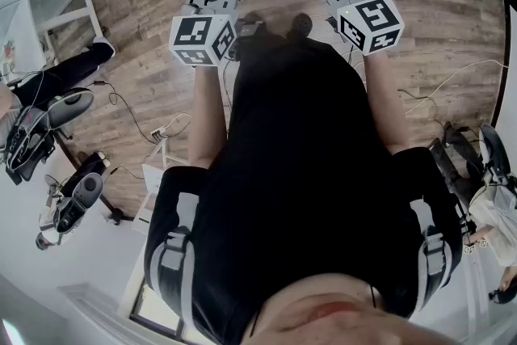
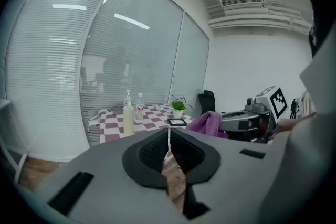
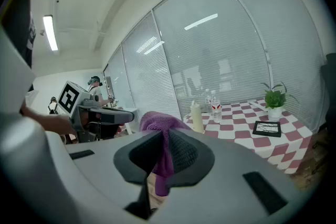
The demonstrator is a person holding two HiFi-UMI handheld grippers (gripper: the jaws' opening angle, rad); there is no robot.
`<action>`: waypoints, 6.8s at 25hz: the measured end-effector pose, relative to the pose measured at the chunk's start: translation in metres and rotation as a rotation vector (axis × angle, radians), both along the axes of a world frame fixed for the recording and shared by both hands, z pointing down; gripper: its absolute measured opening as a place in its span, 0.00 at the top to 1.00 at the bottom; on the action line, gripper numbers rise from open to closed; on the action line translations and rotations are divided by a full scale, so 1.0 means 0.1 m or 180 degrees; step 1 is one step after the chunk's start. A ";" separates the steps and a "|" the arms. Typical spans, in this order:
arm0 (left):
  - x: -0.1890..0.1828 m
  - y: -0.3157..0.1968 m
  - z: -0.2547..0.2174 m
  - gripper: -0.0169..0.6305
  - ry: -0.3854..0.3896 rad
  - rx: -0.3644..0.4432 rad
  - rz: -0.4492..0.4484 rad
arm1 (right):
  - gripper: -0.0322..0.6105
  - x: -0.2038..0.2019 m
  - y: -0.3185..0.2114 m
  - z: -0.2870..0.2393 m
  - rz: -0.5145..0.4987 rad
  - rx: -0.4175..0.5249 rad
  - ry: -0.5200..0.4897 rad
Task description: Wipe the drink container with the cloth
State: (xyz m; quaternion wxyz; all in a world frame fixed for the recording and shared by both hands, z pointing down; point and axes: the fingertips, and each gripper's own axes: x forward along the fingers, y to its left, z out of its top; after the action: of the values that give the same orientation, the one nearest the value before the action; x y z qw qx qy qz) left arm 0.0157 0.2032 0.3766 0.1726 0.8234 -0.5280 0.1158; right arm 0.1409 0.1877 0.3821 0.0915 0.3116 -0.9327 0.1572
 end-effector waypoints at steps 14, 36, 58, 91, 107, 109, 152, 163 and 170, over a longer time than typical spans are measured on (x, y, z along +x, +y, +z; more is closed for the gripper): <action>0.13 0.07 0.07 0.91 -0.0045 -0.0101 0.0122 | 0.88 0.07 0.04 0.00 0.0092 -0.0172 -0.0037; -0.43 -0.40 0.08 0.91 0.0087 -0.0086 0.0279 | 0.88 -0.49 -0.31 0.00 0.0223 -0.0134 0.0207; -1.47 -1.75 0.20 0.91 0.0033 -0.0139 0.1122 | 0.88 -1.55 -1.36 0.07 0.0997 -0.0261 0.0394; -0.86 -3.06 0.60 0.91 -0.0199 -0.0243 0.0876 | 0.87 -1.11 -2.61 0.27 0.0685 -0.0271 0.0264; -0.60 -3.43 1.15 0.51 -0.0458 -0.0445 0.1454 | 0.87 -1.10 -2.79 0.54 0.0707 -0.0451 0.0394; -0.57 -3.48 1.19 0.50 -0.0491 -0.0450 0.1592 | 0.87 -1.10 -2.80 0.57 0.0714 -0.0477 0.0422; -0.71 -4.29 1.27 0.54 0.0217 -0.1286 0.0931 | 0.85 -1.71 -3.64 1.30 0.0434 -0.0501 0.0837; -0.77 -4.33 1.29 0.54 0.0270 -0.1294 0.0835 | 0.77 -1.78 -3.70 1.53 0.0375 -0.0587 0.0918; -0.78 -4.32 1.30 0.54 0.0249 -0.1270 0.0846 | 0.74 -1.76 -3.59 1.79 0.0293 -0.0757 0.1052</action>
State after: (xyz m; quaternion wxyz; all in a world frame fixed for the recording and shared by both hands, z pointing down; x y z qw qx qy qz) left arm -0.0618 -0.2290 0.5068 0.3354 0.8391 -0.3746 0.2075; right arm -0.0349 -0.1716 0.5607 0.2722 0.3624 -0.8646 0.2170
